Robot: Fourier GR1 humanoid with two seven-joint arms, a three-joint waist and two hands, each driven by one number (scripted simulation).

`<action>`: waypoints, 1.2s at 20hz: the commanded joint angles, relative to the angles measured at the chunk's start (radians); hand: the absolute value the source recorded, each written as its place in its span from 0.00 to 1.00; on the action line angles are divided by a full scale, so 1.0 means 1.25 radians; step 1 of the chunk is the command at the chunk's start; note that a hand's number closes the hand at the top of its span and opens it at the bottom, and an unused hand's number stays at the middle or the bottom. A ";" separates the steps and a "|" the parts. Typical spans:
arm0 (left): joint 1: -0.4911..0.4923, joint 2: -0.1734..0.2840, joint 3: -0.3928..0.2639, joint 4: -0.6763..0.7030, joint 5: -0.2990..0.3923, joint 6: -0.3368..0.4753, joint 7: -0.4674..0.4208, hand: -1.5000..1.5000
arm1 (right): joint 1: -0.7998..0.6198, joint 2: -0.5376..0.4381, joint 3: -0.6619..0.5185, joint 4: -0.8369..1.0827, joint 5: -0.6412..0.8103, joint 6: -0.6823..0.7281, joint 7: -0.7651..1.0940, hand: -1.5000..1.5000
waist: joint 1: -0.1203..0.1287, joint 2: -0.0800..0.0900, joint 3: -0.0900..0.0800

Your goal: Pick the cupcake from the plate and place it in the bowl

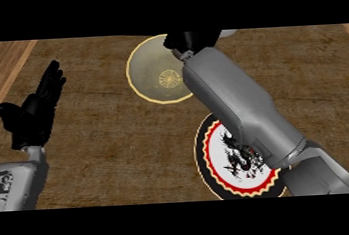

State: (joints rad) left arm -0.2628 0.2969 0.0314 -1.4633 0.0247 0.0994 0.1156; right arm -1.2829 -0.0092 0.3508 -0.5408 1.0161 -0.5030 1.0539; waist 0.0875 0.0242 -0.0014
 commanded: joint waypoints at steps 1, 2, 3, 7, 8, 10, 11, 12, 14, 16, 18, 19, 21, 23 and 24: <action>0.016 -0.003 0.006 -0.011 0.004 0.003 -0.001 0.50 | 0.021 0.007 -0.043 0.111 -0.052 0.107 0.082 1.00 | -0.008 -0.003 -0.001; 0.009 -0.007 0.001 0.000 -0.003 0.005 -0.014 0.50 | 0.043 0.007 -0.050 0.116 -0.066 0.051 0.107 1.00 | -0.007 0.000 0.000; 0.004 -0.004 0.000 -0.008 -0.005 0.006 -0.004 0.50 | 0.039 0.007 -0.087 0.135 -0.086 0.023 0.082 1.00 | -0.005 0.004 0.001; 0.028 -0.003 -0.001 -0.034 -0.002 0.000 0.015 0.50 | 0.072 0.007 -0.104 0.132 -0.168 -0.053 0.007 0.00 | 0.001 -0.002 0.001; 0.054 -0.011 -0.009 -0.045 -0.009 0.004 0.001 0.50 | 0.062 0.007 -0.131 0.165 -0.176 -0.035 -0.054 0.00 | -0.001 0.000 0.001; 0.067 -0.010 0.007 -0.028 0.000 -0.005 -0.035 0.50 | 0.062 0.007 -0.159 0.165 -0.204 -0.063 -0.127 0.00 | -0.012 -0.001 0.001; 0.026 0.023 0.032 -0.032 0.015 -0.018 0.014 0.50 | 0.102 0.007 -0.146 0.133 -0.221 -0.108 -0.163 0.00 | -0.018 -0.004 0.002; 0.044 0.027 0.039 -0.028 0.031 -0.035 0.001 0.50 | 0.094 0.007 -0.151 0.108 -0.233 -0.151 -0.165 0.00 | -0.008 -0.003 0.002; 0.036 0.020 0.030 -0.049 0.022 -0.020 0.020 0.50 | 0.125 0.007 -0.179 0.057 -0.259 -0.241 -0.209 0.00 | -0.017 -0.006 0.003; 0.055 0.005 0.014 -0.040 -0.005 -0.003 -0.006 0.50 | 0.153 0.007 -0.194 -0.014 -0.283 -0.347 -0.249 0.00 | -0.024 -0.009 0.004; 0.049 0.004 0.025 -0.018 -0.001 0.002 -0.003 0.50 | 0.142 0.007 -0.226 -0.078 -0.302 -0.407 -0.284 0.00 | -0.047 -0.013 0.004; 0.059 0.004 0.024 -0.043 0.003 0.002 0.007 0.50 | 0.182 0.007 -0.228 -0.105 -0.328 -0.445 -0.318 0.00 | -0.037 -0.014 0.005; 0.073 0.007 0.039 -0.026 0.016 -0.008 -0.011 0.50 | 0.224 0.007 -0.228 -0.168 -0.370 -0.496 -0.356 0.00 | -0.042 -0.016 0.003; 0.054 -0.002 0.028 -0.030 -0.005 0.013 0.011 0.50 | 0.291 0.007 -0.209 -0.234 -0.433 -0.487 -0.421 0.00 | -0.055 -0.017 0.003; 0.055 0.026 0.058 -0.023 0.017 -0.012 0.001 0.50 | 0.328 0.007 -0.178 -0.258 -0.470 -0.485 -0.433 0.00 | -0.052 -0.017 0.003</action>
State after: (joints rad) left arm -0.1879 0.3091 0.0743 -1.5003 0.0333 0.0947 0.1142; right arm -0.9919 -0.0049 0.0930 -0.7389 0.5417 -0.9955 0.5913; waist 0.0343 0.0057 0.0025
